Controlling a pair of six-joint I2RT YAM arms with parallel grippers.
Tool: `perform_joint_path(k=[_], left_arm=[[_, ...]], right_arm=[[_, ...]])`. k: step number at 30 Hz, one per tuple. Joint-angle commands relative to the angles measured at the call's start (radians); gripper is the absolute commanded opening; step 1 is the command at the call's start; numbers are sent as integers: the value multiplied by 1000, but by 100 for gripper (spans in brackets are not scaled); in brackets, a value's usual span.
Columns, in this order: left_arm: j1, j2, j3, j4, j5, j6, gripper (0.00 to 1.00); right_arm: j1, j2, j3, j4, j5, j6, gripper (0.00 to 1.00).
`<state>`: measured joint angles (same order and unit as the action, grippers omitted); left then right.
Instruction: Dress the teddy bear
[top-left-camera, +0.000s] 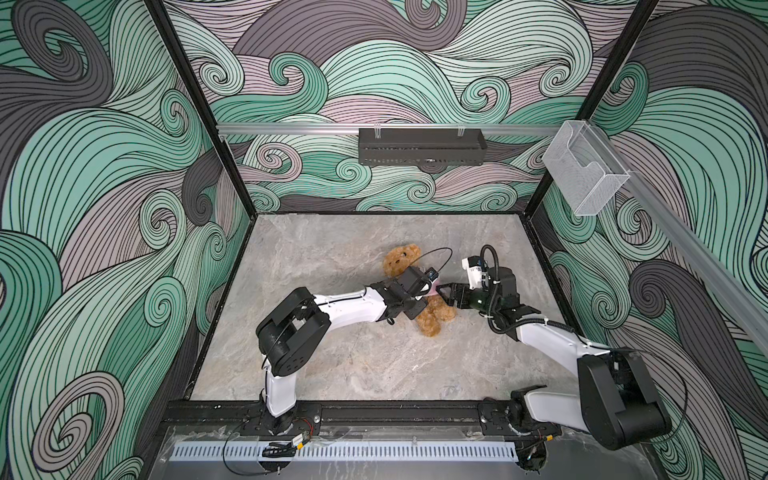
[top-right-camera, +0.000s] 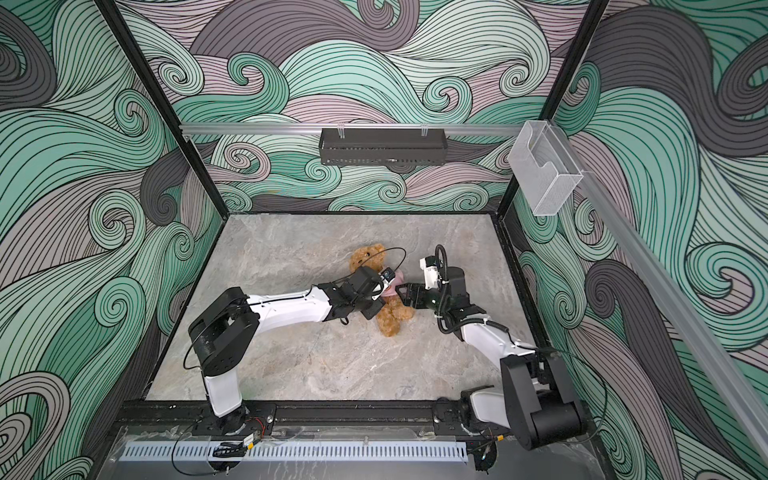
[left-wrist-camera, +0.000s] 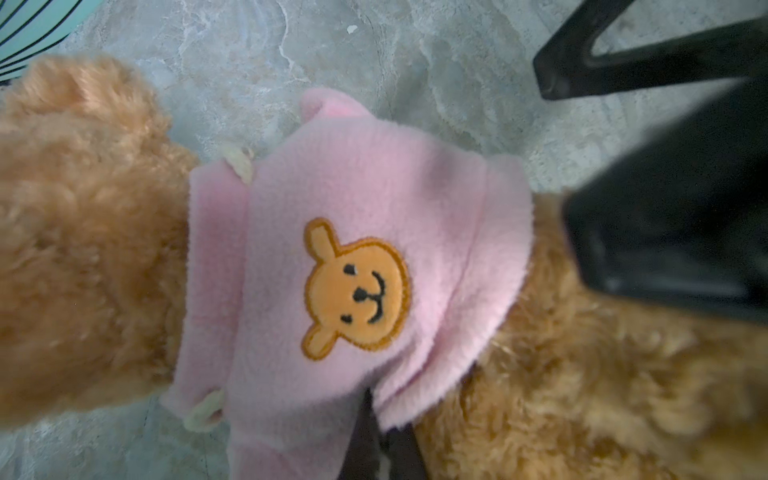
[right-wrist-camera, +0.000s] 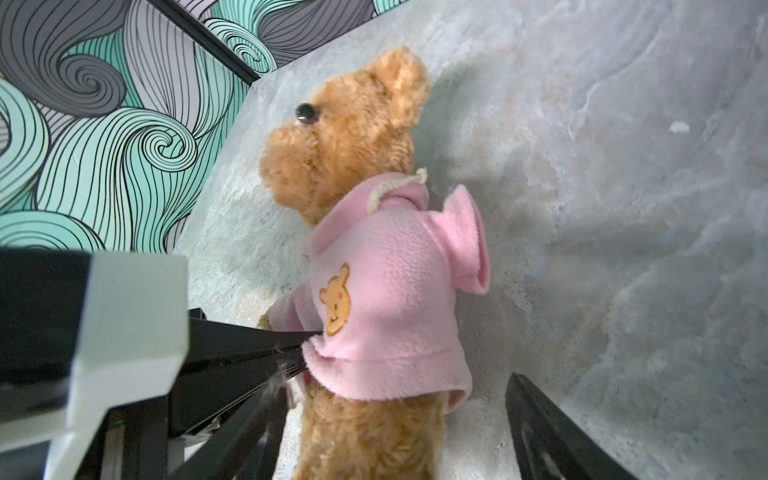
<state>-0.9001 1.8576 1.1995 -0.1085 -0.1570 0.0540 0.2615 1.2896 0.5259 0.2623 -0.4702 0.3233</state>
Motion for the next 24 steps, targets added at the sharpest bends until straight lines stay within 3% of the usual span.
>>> perform_joint_path(k=[1,12,24], left_arm=[[4,-61,-8,35,23,-46,0],[45,-132,-49,66,171,-63,0],[46,-126,-43,52,312,-32,0]], right_arm=[[59,-3,-31,76,48,-122,86],[115,131,-32,133,98,-216,90],[151,219,-16,297,182,-130,90]])
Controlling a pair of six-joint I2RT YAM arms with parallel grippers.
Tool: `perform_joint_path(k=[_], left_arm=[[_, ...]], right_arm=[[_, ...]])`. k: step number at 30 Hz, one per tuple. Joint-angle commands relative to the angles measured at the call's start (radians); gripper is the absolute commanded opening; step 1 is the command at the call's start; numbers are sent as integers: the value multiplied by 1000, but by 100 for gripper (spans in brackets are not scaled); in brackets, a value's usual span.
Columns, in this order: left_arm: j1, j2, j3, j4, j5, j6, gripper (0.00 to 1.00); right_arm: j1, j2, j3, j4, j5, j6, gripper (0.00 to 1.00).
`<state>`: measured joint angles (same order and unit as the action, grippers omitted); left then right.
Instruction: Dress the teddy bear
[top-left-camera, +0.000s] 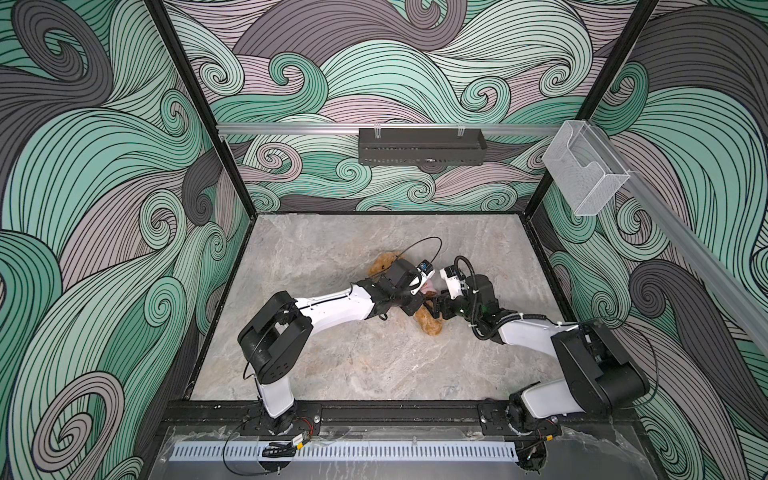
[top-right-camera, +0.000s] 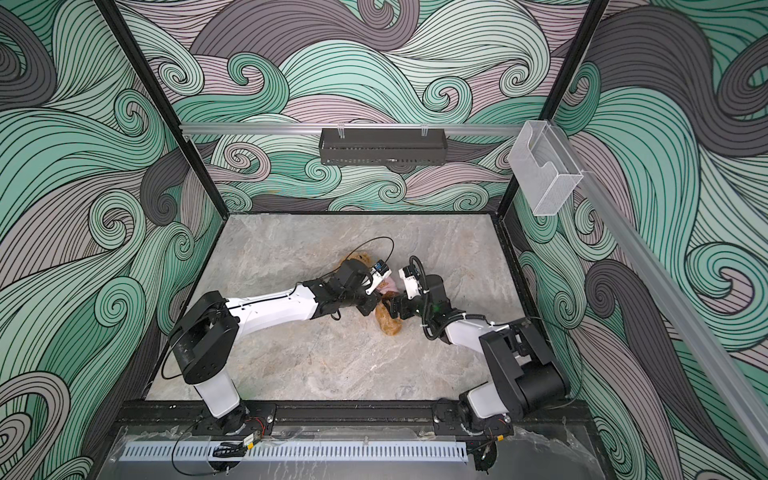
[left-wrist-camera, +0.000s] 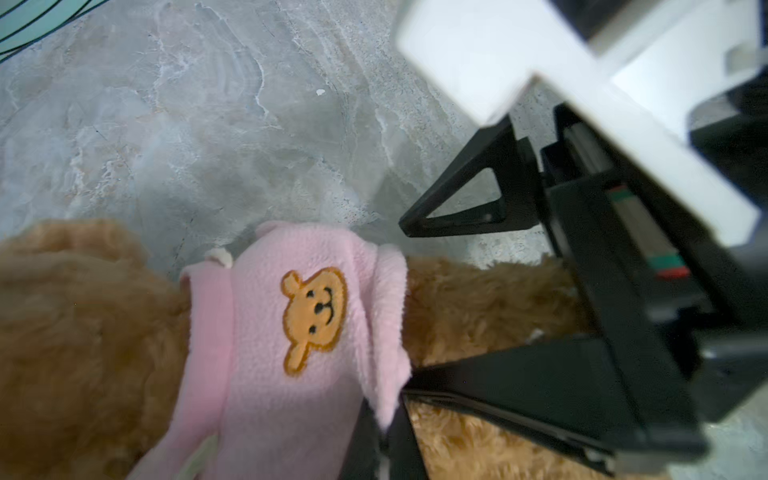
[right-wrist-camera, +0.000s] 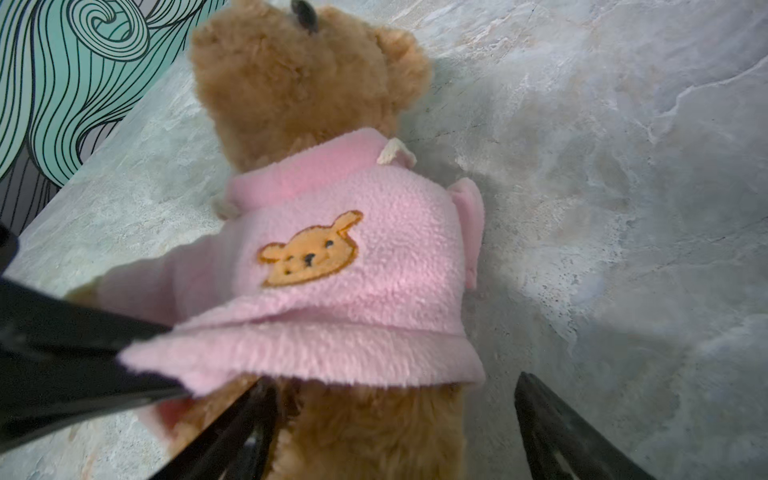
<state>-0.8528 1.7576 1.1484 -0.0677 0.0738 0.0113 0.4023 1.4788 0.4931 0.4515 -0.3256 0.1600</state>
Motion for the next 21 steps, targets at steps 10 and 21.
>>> perform_joint_path(k=[10,21], left_arm=[[-1,-42,2,-11,128,2,0],[-2,-74,-93,51,288,-68,0]], right_arm=[[30,144,28,368,111,237,92],[30,220,66,411,328,502,86]])
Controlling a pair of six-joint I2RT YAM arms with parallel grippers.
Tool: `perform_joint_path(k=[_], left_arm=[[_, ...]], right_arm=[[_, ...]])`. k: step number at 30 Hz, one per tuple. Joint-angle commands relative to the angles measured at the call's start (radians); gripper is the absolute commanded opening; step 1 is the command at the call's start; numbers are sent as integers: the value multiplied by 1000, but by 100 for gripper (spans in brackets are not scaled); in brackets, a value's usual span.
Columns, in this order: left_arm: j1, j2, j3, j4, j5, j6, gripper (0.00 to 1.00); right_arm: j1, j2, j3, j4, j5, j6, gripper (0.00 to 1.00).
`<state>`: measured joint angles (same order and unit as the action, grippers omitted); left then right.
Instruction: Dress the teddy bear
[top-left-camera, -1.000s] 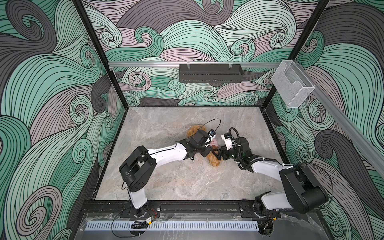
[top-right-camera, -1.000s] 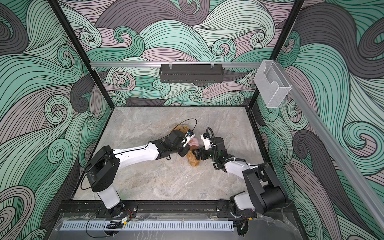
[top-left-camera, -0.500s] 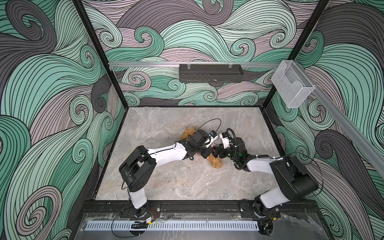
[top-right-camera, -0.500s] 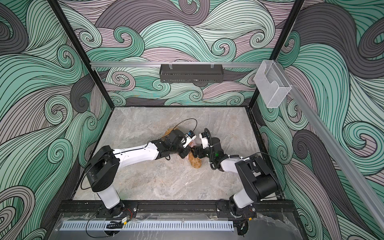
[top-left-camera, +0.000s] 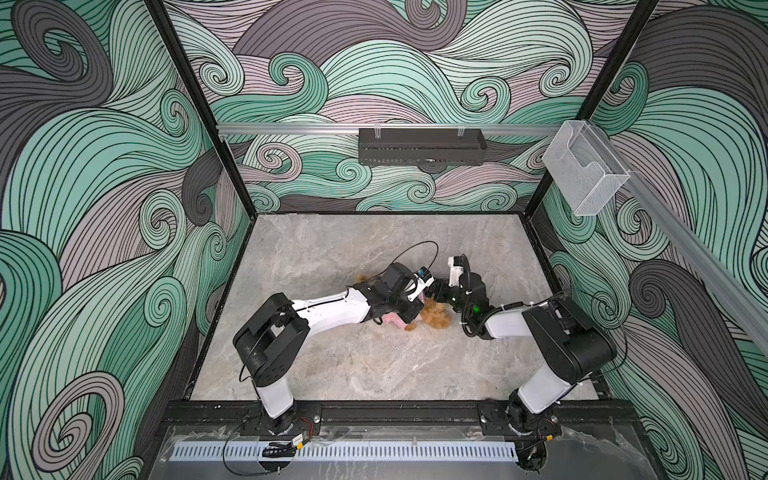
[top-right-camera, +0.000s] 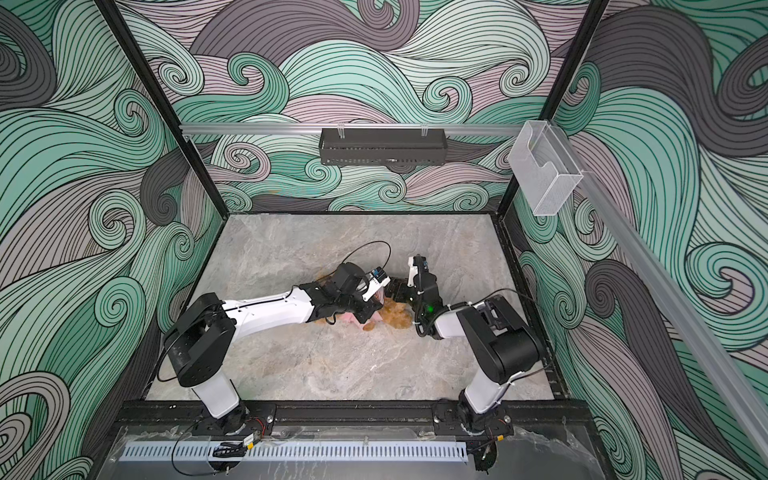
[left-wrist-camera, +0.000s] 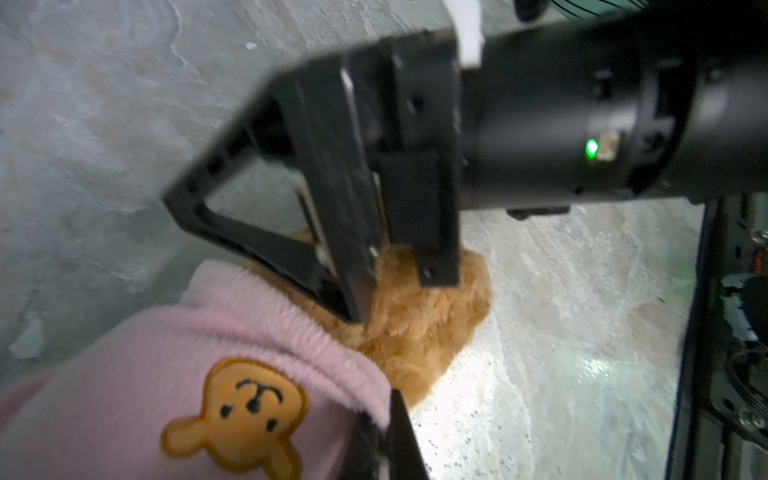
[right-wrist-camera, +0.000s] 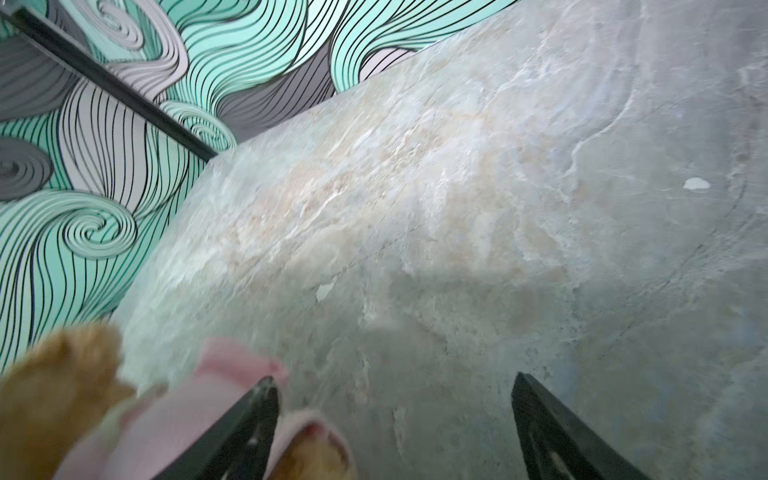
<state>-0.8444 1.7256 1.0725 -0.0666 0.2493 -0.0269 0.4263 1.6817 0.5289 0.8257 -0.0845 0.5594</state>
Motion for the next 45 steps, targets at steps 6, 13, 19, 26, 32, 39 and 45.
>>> perform_joint_path(k=[6,13,19,26,32,39,45], left_arm=[[3,-76,-40,28,-55,-27,0],[111,-124,-16,-41,-41,79,0],[167,-177,-41,-29,45,163,0],[174,-166,-48,-32,53,162,0],[174,-156,-46,-21,76,141,0],[174,-145,-37,-24,114,140,0],[174,-130,-25,-28,175,145,0]], right_arm=[[2,-20,23,-65,3,-46,83],[-57,-340,74,-593,-67,-403,88],[-133,-370,240,-906,-293,-438,85],[-105,-249,350,-941,-473,-492,79],[-56,-235,258,-758,-510,-559,86],[-9,-233,152,-589,-494,-604,90],[21,-198,124,-481,-425,-614,88]])
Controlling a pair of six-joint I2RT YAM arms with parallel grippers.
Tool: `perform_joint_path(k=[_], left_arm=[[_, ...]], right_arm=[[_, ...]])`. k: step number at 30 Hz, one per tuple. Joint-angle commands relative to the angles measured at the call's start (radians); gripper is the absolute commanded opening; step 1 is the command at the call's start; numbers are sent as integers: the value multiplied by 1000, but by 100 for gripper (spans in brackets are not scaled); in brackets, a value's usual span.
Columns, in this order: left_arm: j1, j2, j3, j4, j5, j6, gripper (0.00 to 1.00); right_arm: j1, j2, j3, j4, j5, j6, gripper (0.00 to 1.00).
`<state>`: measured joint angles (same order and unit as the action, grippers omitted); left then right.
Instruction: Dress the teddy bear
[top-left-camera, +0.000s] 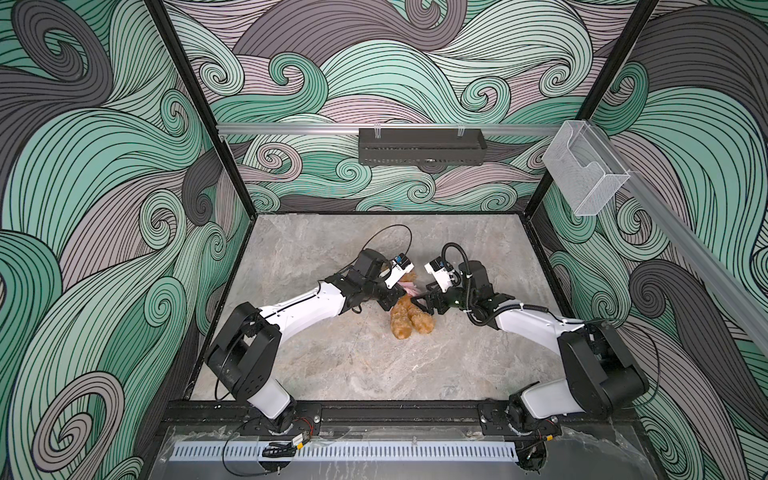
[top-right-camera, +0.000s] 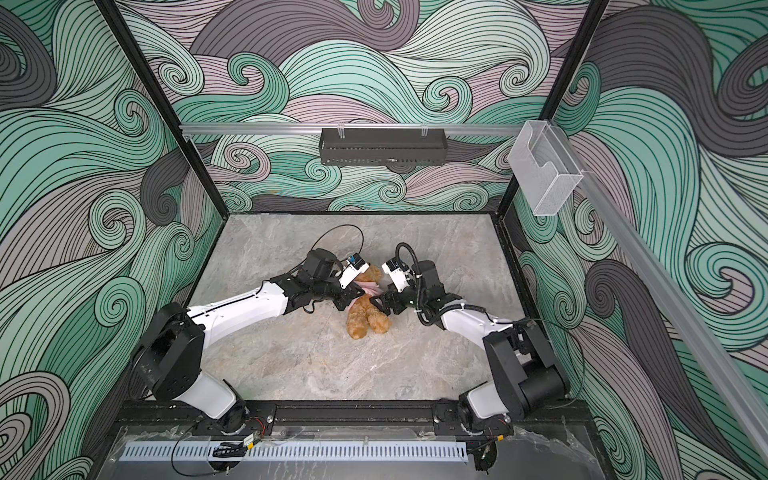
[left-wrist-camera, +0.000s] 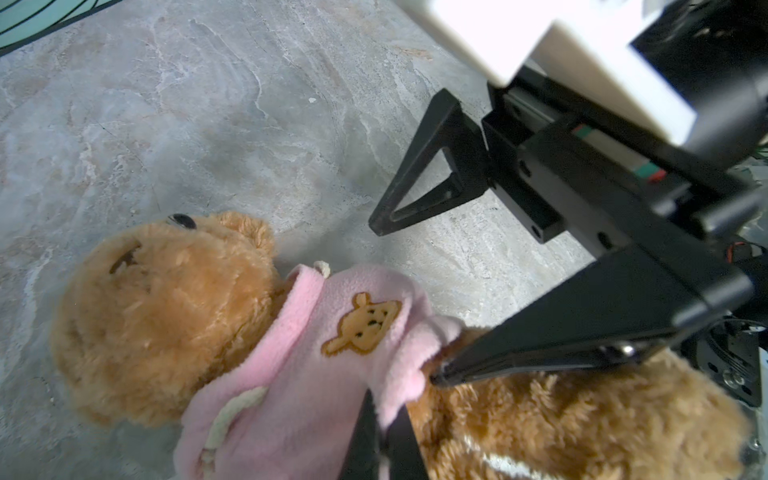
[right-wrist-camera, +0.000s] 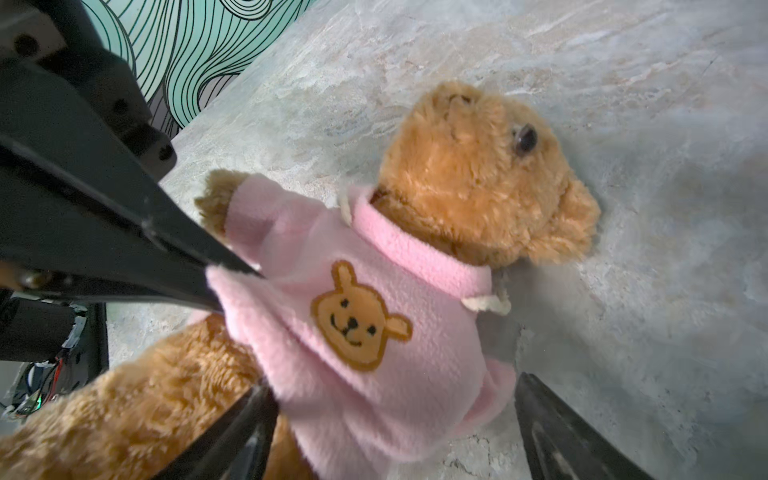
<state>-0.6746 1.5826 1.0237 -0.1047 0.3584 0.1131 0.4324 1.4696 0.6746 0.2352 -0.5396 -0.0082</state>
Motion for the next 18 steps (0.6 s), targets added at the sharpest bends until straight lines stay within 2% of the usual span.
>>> perform_joint_path(k=[1,7,13,18], left_arm=[[4,17,26,10,72,3,0],[4,25,43,3,131,-12,0],[5,29,58,-27,199,-5,0],[3,31,62,-57,218,6,0]], right_arm=[[22,17,-32,140,40,-53,88],[73,30,-80,266,184,-79,87],[109,64,-149,493,390,-50,82],[134,95,-162,557,541,2,78]])
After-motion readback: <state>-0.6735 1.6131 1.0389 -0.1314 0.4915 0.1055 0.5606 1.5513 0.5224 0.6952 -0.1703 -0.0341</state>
